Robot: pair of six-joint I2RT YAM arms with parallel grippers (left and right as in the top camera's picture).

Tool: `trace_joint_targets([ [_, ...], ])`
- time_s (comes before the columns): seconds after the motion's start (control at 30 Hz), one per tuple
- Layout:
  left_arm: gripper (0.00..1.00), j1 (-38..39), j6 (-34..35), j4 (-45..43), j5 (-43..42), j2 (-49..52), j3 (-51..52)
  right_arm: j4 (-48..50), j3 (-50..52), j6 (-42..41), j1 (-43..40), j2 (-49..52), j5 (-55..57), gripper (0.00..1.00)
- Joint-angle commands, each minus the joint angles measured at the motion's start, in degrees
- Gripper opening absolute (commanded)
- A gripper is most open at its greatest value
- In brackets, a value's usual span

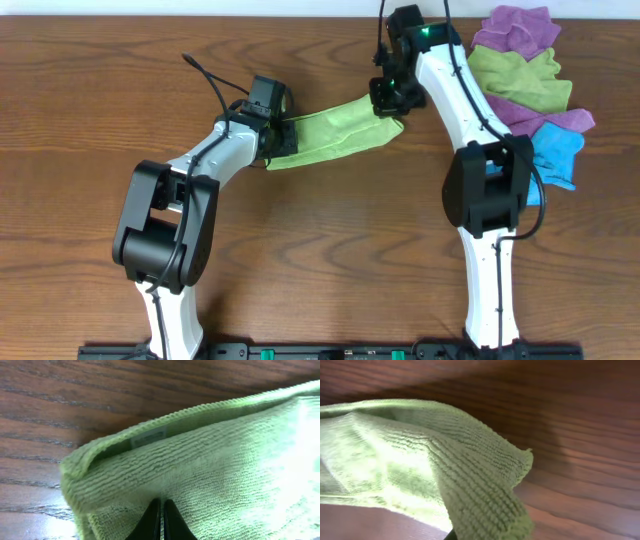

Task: Fold the cloth
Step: 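Fold the strip's right end leftward over toward the left gripper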

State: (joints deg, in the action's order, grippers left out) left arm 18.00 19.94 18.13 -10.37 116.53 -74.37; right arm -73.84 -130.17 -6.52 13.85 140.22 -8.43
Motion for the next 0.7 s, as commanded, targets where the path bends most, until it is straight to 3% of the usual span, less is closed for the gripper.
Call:
trace_joint_targets([
  [0.0,0.06,-1.25,0.81,0.02,-0.17,-1.36,-2.05,-1.05,-2.67,-0.74,1.25,0.13,5.51,0.01],
  [0.33,0.06,-5.51,-1.62,2.23,0.04,-16.87,-3.45,-3.37,-5.16,-0.79,3.72,0.13,13.27,0.01],
  [0.67,0.06,-11.15,-4.33,16.65,0.52,-34.4,-3.43,-2.97,-5.16,-1.57,10.16,0.15,23.74,0.01],
])
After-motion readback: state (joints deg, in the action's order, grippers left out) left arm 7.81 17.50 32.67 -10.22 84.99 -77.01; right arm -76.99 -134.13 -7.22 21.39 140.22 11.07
